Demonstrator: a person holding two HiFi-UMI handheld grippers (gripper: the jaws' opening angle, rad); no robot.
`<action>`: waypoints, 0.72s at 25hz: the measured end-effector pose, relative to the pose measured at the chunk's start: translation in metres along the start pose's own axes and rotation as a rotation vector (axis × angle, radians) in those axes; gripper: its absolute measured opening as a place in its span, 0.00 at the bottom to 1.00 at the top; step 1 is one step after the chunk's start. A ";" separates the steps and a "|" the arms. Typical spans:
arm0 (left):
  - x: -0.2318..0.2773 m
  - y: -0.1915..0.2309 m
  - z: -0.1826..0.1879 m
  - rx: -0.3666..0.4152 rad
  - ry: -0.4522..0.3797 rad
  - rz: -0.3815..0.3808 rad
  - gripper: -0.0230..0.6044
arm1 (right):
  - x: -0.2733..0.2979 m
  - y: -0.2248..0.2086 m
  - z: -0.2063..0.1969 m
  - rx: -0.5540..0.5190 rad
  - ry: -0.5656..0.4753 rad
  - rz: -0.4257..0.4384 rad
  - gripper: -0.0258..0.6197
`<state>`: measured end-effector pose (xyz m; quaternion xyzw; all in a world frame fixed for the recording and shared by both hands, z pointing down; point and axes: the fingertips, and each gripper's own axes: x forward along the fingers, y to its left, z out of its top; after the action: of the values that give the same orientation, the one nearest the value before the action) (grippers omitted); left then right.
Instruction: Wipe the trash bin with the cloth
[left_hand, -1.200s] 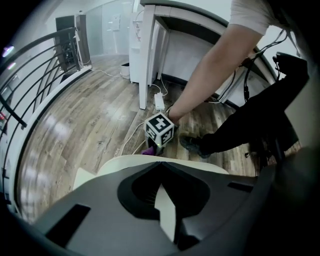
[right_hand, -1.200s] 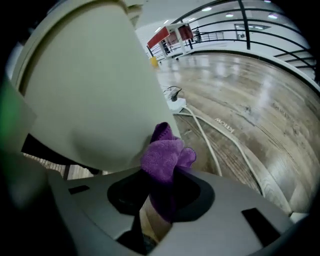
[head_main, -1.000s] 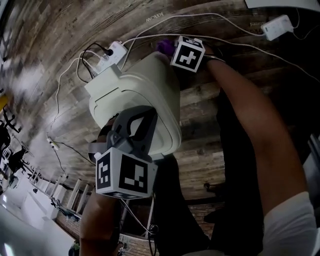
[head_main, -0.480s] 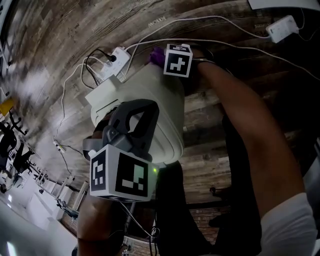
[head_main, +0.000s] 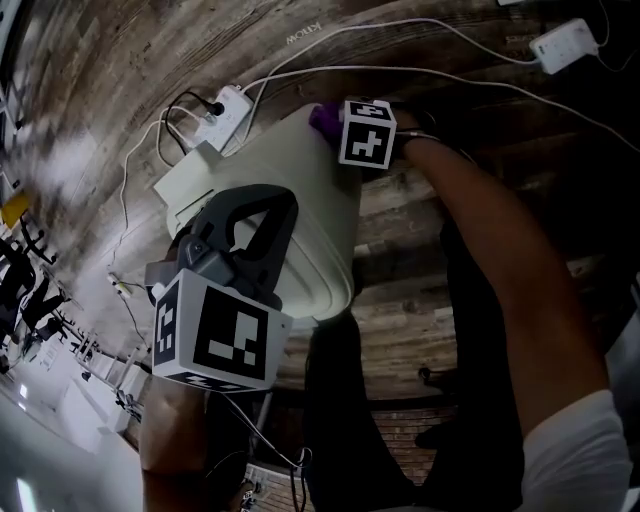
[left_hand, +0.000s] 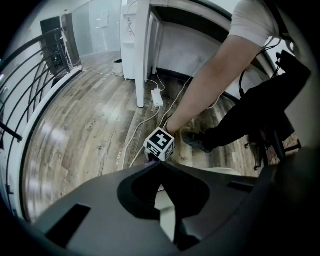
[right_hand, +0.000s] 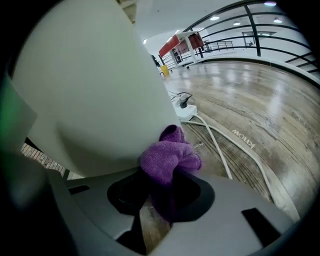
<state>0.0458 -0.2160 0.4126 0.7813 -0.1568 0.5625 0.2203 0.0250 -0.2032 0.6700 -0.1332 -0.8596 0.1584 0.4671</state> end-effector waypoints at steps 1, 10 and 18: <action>0.002 -0.002 -0.001 0.008 0.009 -0.006 0.04 | 0.001 0.006 -0.005 0.001 0.004 0.006 0.21; 0.022 -0.028 0.000 0.058 0.063 -0.075 0.04 | 0.016 0.069 -0.048 0.058 0.021 0.065 0.21; 0.026 -0.028 0.000 0.059 0.070 -0.057 0.04 | 0.032 0.118 -0.083 0.096 0.055 0.106 0.21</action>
<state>0.0674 -0.1922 0.4323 0.7716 -0.1098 0.5872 0.2184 0.0878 -0.0710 0.6896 -0.1601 -0.8297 0.2202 0.4873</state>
